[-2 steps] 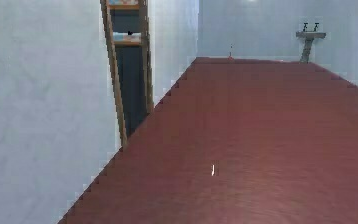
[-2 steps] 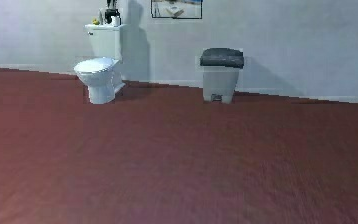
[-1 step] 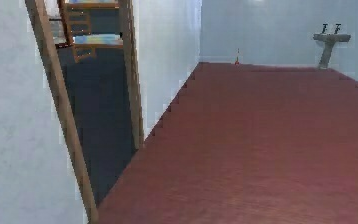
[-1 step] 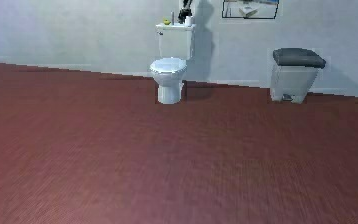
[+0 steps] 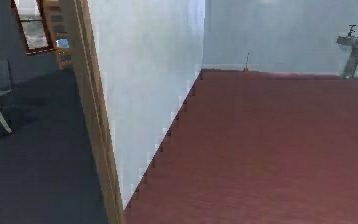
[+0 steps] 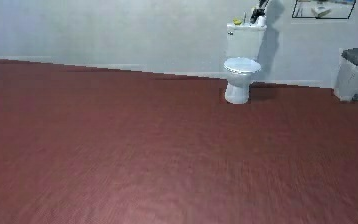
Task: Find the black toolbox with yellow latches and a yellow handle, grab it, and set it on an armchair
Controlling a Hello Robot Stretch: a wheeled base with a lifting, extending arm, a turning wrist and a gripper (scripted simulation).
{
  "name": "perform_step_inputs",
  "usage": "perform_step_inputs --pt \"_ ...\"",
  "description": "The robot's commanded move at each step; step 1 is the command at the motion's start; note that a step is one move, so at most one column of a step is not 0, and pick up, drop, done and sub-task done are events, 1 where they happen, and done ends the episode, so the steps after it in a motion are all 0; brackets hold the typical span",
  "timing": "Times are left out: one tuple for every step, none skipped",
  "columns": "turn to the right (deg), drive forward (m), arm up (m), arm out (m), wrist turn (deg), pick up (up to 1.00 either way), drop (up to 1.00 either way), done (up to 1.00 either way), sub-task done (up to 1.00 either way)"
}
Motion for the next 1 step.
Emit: perform_step_inputs --pt "-12.0 0.0 0.0 0.0 0.0 0.0 0.0 0.0 0.0"
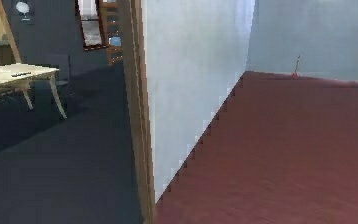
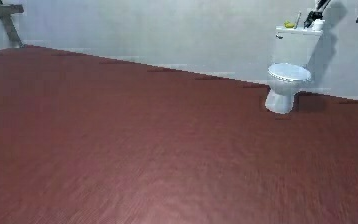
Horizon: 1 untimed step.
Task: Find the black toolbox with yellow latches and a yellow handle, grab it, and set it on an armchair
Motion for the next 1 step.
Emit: perform_step_inputs --pt "0.0 0.25 0.0 0.0 0.0 0.0 0.0 0.0 0.0"
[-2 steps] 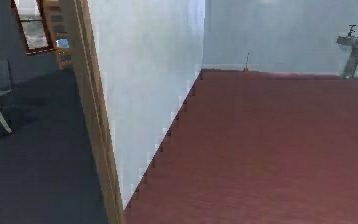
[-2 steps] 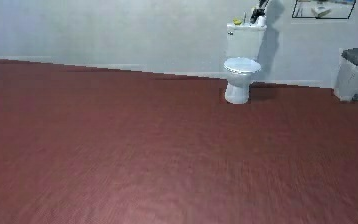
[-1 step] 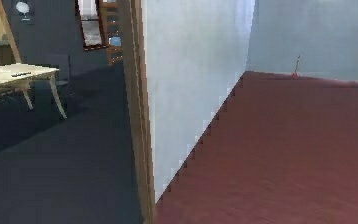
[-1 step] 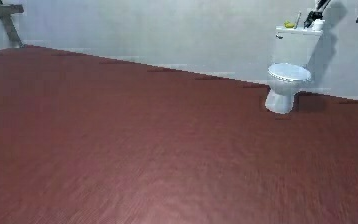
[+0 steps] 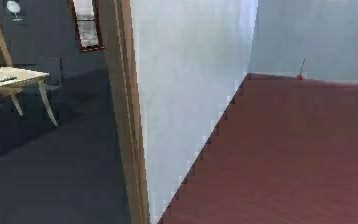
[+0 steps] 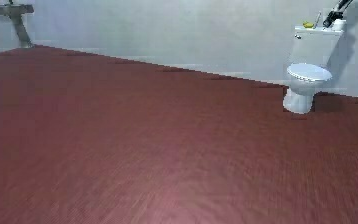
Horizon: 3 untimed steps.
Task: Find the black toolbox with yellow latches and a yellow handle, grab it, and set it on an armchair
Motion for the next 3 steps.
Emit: perform_step_inputs --pt "-39.0 0.0 0.0 0.0 0.0 0.0 0.0 0.0 0.0" --pt "0.0 0.35 0.0 0.0 0.0 0.0 0.0 0.0 0.0" --pt "12.0 0.0 0.0 0.0 0.0 0.0 0.0 0.0 0.0"
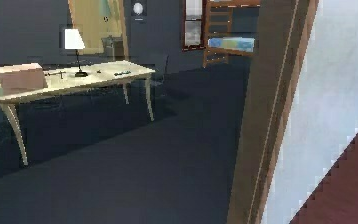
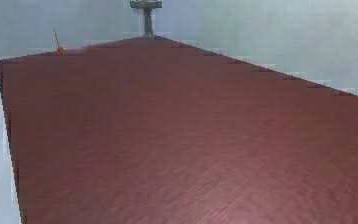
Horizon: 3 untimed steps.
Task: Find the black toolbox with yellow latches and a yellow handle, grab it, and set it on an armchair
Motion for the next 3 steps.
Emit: perform_step_inputs --pt "0.0 0.7 0.0 0.0 0.0 0.0 0.0 0.0 0.0" --pt "9.0 0.0 0.0 0.0 0.0 0.0 0.0 0.0 0.0" --pt "0.0 1.0 0.0 0.0 0.0 0.0 0.0 0.0 0.0"
